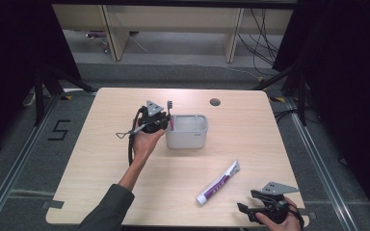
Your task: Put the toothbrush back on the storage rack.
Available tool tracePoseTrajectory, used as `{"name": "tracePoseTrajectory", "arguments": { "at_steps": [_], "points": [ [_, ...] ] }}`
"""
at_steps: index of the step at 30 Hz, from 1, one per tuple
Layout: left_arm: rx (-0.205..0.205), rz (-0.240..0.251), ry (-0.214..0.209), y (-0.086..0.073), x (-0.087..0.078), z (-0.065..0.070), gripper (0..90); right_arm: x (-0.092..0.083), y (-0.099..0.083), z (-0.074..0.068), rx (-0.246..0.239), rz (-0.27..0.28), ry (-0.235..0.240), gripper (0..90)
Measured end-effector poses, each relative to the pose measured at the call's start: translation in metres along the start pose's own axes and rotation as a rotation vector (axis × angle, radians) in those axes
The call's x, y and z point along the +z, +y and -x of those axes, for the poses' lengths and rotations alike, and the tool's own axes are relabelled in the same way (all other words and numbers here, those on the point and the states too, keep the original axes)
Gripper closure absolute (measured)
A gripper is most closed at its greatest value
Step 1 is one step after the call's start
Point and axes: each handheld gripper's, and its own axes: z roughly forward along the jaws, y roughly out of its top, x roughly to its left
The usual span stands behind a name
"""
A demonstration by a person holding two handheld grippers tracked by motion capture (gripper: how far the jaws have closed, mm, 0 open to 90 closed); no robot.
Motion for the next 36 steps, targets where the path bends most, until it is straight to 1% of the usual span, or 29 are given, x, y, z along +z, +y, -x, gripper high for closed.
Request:
{"name": "tracePoseTrajectory", "arguments": {
  "at_steps": [1,5,6,7,8,9,13,15,18,24,25,26,27,28,29,30,31,33,34,35,36],
  "points": [
    [0.000,0.000,0.000,0.000,0.000,0.000,75.6,0.000,0.000,0.002,-0.021,0.008,-0.011,25.0],
    [0.001,-0.001,-0.002,0.001,-0.004,-0.001,73.2,-0.001,0.000,0.001,-0.014,0.010,-0.010,25.0],
    [-0.004,0.001,-0.001,0.001,-0.006,-0.001,72.3,0.000,0.000,0.000,0.000,0.008,-0.005,25.0],
    [-0.004,0.002,-0.005,0.001,-0.008,-0.001,71.1,-0.001,0.000,0.000,-0.001,0.009,-0.007,25.0],
    [-0.011,0.006,-0.011,0.001,-0.009,-0.001,69.8,-0.001,0.000,0.002,-0.022,0.013,-0.015,25.0],
    [-0.023,0.003,-0.016,0.001,-0.011,0.000,68.4,-0.001,0.000,0.002,-0.022,0.013,-0.017,25.0],
    [-0.031,-0.019,-0.013,-0.001,-0.017,0.001,59.2,-0.001,0.000,0.002,-0.023,0.014,-0.019,25.0],
    [-0.050,-0.020,-0.019,-0.003,-0.021,0.000,55.9,-0.001,0.000,0.002,-0.023,0.014,-0.020,25.0],
    [-0.062,-0.021,-0.039,-0.004,-0.030,0.000,51.8,-0.001,0.000,0.002,-0.020,0.017,-0.020,25.0],
    [-0.067,-0.015,-0.073,-0.002,-0.048,-0.001,45.7,-0.001,0.000,0.002,-0.021,0.019,-0.021,25.0],
    [-0.066,-0.016,-0.077,-0.002,-0.051,-0.001,44.7,0.000,0.000,0.002,-0.008,0.018,0.002,25.0],
    [-0.070,-0.022,-0.085,-0.002,-0.054,-0.001,44.0,0.000,0.000,0.001,-0.001,0.023,0.005,25.0],
    [-0.073,-0.025,-0.097,-0.002,-0.058,-0.001,42.9,-0.001,0.000,0.001,-0.002,0.016,0.004,25.0],
    [-0.075,-0.026,-0.103,-0.003,-0.061,-0.001,41.9,-0.002,0.000,0.001,0.002,0.015,-0.011,25.1],
    [-0.078,-0.023,-0.110,-0.004,-0.063,-0.001,41.3,-0.001,0.000,0.001,0.003,0.018,-0.008,25.1],
    [-0.078,-0.026,-0.114,-0.005,-0.066,-0.001,40.8,-0.001,0.000,0.002,-0.004,0.024,-0.008,25.1],
    [-0.084,-0.029,-0.122,-0.006,-0.069,-0.001,40.3,-0.002,0.001,0.001,-0.015,0.023,-0.018,25.0],
    [-0.091,-0.034,-0.139,-0.010,-0.075,-0.002,39.0,-0.001,0.000,0.001,-0.014,0.031,-0.020,25.1],
    [-0.101,-0.035,-0.146,-0.011,-0.077,-0.002,38.4,-0.002,0.001,0.001,-0.017,0.024,-0.025,25.1],
    [-0.098,-0.040,-0.151,-0.013,-0.079,-0.003,37.7,-0.002,0.001,0.001,-0.015,0.026,-0.024,25.1],
    [-0.108,-0.040,-0.156,-0.015,-0.083,-0.003,37.0,-0.002,0.001,0.001,-0.013,0.026,-0.019,25.1]
  ]
}}
